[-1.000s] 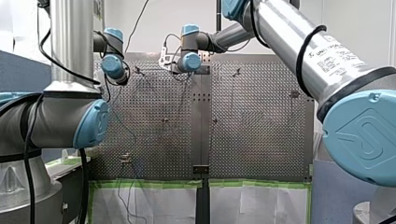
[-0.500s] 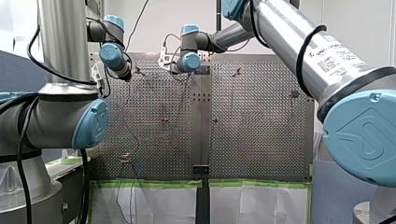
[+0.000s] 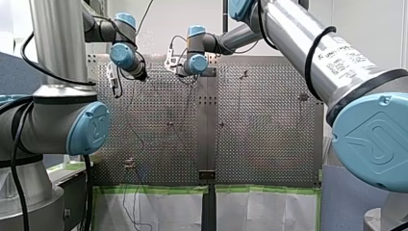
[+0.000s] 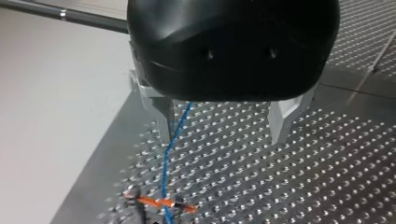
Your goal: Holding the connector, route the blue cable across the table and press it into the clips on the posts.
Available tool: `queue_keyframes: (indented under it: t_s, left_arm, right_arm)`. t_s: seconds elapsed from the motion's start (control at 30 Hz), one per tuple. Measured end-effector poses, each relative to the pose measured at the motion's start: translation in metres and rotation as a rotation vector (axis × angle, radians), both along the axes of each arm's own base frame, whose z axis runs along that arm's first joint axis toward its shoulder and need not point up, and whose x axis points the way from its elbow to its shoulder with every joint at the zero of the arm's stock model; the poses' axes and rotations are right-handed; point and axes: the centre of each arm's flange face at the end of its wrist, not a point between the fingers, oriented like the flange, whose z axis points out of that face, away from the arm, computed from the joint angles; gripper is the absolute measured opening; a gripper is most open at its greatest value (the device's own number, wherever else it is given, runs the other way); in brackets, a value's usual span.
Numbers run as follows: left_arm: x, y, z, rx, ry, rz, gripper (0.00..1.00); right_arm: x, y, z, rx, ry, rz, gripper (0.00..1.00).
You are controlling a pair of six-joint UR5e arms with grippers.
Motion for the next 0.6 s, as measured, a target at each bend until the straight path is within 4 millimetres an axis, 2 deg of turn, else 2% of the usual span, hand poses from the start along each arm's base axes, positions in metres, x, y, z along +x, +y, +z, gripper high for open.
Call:
queue_keyframes:
  t_s: [0.33, 0.6]
  left_arm:
    - [0.01, 0.001, 0.005, 0.051, -0.035, 0.001, 1.0]
    - [0.028, -0.004, 0.018, 0.053, -0.084, -0.013, 1.0]
  right_arm:
    - [0.0, -0.001, 0.001, 0.0, -0.002, -0.001, 0.0]
    - [0.0, -0.001, 0.0, 0.001, -0.002, -0.001, 0.0]
